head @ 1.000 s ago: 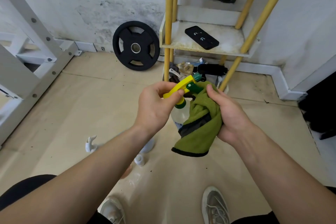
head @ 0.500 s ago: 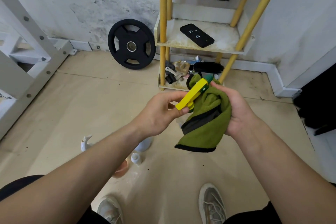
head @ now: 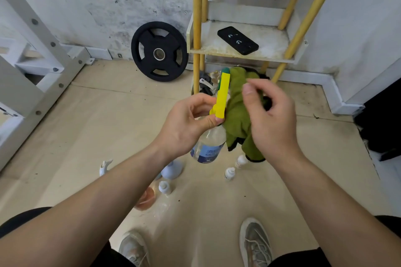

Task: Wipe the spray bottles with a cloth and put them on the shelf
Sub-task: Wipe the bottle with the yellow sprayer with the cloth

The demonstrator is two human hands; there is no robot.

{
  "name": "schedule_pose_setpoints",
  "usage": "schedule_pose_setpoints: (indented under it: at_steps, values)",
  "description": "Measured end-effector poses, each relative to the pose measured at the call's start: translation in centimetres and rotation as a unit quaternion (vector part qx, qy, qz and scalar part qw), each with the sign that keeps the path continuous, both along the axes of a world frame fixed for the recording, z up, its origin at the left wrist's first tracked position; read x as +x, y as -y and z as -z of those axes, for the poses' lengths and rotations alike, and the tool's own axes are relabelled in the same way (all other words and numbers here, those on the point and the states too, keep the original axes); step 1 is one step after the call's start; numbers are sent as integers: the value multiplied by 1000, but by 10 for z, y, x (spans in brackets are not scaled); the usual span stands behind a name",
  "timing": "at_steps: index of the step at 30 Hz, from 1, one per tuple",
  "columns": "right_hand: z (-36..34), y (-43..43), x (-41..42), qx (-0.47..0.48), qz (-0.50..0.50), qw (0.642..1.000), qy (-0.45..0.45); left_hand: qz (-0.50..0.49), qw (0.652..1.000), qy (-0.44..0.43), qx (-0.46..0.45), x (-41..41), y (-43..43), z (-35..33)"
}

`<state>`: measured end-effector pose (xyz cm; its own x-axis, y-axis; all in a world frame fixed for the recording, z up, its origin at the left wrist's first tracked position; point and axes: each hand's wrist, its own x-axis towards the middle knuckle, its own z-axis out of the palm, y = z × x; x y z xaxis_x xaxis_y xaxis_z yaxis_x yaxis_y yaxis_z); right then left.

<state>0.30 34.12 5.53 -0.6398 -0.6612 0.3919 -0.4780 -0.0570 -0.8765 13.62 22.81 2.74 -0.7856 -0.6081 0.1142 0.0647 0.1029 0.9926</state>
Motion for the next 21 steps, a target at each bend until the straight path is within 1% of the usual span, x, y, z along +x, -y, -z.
schedule_pose_setpoints:
  at_steps: [3, 6, 8, 11, 13, 16, 18, 21]
  values:
    - [5, 3, 2, 11, -31, 998, -49, -15, 1000, -12, 10, -2, 1, -4]
    - [3, 2, -4, 15, -38, 995, -88, -18, 1000, 1, 14, -1, 2, -6]
    - [1, 0, -7, 22, -51, 990, -132, -21, 1000, 17, 1, -1, 3, -6]
    - [-2, -1, -10, 64, -93, 974, -194, -37, 998, 36, -18, 1, 6, -6]
    - [-5, -3, -13, 91, -133, 964, -212, -42, 997, 55, -30, 3, 8, -6]
    - [-8, -9, -18, 126, -175, 949, -231, -49, 992, 88, -72, 4, 8, -6]
    - [-6, -9, -17, 132, -156, 945, -254, -66, 988, 105, -93, 3, 8, -3]
    - [1, -5, -12, 106, -80, 956, -260, -83, 985, 117, -99, 1, 7, -1]
